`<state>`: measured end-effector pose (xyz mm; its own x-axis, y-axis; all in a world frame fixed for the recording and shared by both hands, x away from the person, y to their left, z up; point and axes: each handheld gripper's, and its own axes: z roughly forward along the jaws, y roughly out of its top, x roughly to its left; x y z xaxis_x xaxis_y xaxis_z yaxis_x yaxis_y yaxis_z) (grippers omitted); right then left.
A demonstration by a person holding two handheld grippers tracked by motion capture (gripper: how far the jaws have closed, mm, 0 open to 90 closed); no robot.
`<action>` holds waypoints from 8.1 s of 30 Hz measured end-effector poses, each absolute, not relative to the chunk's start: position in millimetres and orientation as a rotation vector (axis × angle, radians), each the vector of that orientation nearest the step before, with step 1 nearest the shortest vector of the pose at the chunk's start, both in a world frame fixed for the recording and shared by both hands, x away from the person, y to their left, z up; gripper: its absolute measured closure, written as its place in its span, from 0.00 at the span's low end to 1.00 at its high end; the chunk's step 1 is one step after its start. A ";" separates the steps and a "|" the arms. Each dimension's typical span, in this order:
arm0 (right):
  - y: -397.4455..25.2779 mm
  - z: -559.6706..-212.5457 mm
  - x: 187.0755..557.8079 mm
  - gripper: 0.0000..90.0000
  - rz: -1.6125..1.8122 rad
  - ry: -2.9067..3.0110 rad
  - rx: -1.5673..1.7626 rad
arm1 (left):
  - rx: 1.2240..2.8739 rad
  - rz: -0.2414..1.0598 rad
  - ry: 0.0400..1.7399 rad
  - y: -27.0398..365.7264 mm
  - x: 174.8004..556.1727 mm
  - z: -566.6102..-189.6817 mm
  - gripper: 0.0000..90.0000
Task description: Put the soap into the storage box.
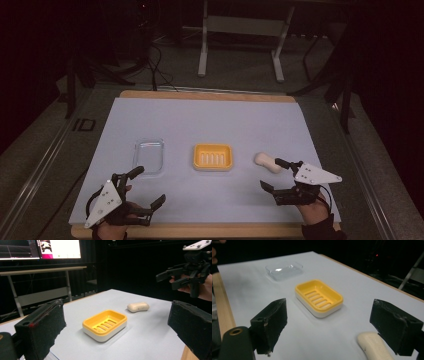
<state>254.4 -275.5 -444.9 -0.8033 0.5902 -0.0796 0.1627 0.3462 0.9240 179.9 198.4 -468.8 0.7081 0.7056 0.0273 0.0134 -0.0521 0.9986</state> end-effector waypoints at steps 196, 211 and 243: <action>-248.4 -482.0 423.6 0.56 0.256 3.066 0.575 | 1.634 0.548 0.590 187.2 184.5 -475.9 0.01; -232.1 -452.1 416.5 0.56 0.294 3.094 0.415 | 1.633 0.549 0.592 187.1 184.9 -476.0 0.01; -163.5 -419.9 404.0 0.56 0.463 3.111 0.152 | 1.635 0.547 0.585 186.7 184.4 -475.9 0.01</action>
<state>404.0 -163.5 -419.9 -0.9953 0.0941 0.0212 0.0962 0.9521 0.2901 184.4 186.7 -475.9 0.7585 0.6512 0.0253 0.0686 -0.1183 0.9906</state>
